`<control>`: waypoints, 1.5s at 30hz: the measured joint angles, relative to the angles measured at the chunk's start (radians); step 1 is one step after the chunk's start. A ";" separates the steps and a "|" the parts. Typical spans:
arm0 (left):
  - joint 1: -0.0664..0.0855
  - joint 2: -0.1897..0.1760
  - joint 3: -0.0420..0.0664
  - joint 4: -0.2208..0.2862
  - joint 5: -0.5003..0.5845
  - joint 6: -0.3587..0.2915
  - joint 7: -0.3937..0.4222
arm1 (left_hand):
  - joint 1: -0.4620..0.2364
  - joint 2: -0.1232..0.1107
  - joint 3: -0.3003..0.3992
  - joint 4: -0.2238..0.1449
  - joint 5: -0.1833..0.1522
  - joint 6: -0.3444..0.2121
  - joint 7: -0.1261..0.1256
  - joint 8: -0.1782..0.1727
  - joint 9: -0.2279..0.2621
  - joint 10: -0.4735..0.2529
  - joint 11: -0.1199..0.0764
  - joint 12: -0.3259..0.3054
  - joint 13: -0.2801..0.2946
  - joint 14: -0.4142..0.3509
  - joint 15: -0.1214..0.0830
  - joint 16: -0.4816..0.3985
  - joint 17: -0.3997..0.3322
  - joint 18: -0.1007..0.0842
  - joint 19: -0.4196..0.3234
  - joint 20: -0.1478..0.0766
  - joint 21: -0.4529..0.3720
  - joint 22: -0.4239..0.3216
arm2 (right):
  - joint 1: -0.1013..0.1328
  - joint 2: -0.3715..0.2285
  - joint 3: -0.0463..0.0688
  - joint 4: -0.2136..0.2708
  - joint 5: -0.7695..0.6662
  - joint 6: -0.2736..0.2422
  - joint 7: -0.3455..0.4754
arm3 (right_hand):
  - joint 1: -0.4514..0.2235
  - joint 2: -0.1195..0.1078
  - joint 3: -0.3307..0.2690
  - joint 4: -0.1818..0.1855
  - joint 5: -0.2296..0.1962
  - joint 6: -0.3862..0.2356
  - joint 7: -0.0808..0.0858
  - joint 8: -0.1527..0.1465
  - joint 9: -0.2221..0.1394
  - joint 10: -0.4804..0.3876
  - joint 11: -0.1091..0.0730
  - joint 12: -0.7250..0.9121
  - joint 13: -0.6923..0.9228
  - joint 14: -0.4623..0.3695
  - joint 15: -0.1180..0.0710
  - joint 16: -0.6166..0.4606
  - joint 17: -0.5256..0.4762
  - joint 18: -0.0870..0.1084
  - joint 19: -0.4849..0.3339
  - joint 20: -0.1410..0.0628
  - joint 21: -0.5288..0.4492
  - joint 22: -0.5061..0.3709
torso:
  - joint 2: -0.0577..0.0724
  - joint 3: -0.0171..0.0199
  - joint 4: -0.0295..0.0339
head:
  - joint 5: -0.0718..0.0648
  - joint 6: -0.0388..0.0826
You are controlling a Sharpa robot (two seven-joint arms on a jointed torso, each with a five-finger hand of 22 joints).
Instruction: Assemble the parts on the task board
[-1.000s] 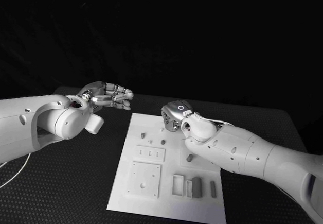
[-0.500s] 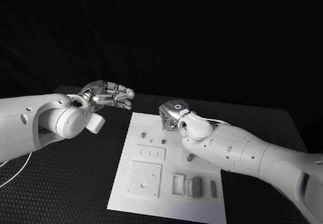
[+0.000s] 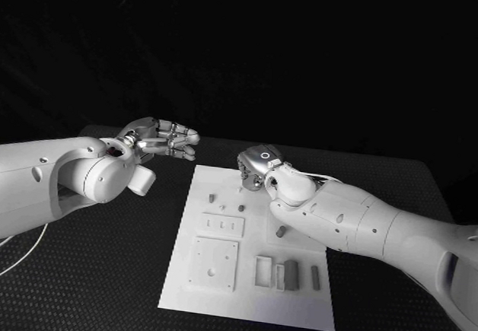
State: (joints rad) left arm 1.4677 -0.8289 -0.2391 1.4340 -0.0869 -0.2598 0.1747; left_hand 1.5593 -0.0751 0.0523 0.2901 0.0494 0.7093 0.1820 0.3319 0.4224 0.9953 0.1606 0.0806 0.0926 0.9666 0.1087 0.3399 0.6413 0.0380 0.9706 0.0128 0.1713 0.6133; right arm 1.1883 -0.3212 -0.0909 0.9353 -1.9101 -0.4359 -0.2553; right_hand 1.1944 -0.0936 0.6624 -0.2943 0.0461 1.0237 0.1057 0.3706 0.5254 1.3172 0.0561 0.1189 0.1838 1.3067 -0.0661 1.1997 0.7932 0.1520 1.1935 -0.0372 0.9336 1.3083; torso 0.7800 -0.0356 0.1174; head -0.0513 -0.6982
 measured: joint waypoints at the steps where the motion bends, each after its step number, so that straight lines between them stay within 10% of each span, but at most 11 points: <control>1: 0.000 0.000 0.000 0.000 0.000 0.000 0.000 | 0.000 0.000 0.000 0.000 0.000 0.000 0.000 0.000 0.000 0.000 0.000 0.000 0.000 0.000 0.000 0.000 0.000 0.000 0.000 0.000 0.000 0.000 | 0.000 0.000 0.000 0.000 0.000 0.000 -0.001 | 0.000 0.000 0.000 0.000 -0.001 0.000 0.000 0.000 0.000 0.000 0.000 0.000 0.000 0.000 0.000 0.000 0.000 0.000 0.000 0.000 0.000 0.000 | 0.000 0.0002 -0.0001 | 0.000 0.000; 45: 0.001 -0.002 0.000 0.005 -0.006 -0.001 0.000 | -0.004 -0.004 0.000 0.000 0.000 0.000 0.000 -0.004 -0.002 -0.004 0.004 -0.004 -0.001 0.003 0.003 -0.004 0.005 0.008 0.000 0.000 -0.004 0.000 | -0.001 0.007 -0.006 0.016 0.011 0.017 -0.005 | -0.002 -0.002 0.004 -0.001 0.004 0.001 0.003 -0.005 0.004 0.000 0.000 -0.005 0.000 -0.003 0.001 0.004 -0.002 0.000 0.000 0.004 0.000 0.000 | 0.002 0.0008 -0.0011 | 0.000 0.005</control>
State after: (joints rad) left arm 1.4683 -0.8313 -0.2388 1.4388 -0.0924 -0.2609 0.1747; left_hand 1.5551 -0.0790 0.0523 0.2901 0.0494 0.7093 0.1820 0.3282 0.4203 0.9916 0.1642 0.0763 0.0916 0.9700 0.1121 0.3359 0.6461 0.0464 0.9706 0.0128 0.1675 0.6135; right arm 1.1874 -0.3143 -0.0973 0.9517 -1.8989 -0.4187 -0.2606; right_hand 1.1925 -0.0955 0.6666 -0.2954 0.0499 1.0245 0.1087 0.3656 0.5297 1.3175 0.0557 0.1140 0.1842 1.3034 -0.0655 1.2033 0.7913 0.1520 1.1936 -0.0334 0.9335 1.3083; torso 0.7817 -0.0348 0.1164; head -0.0517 -0.6930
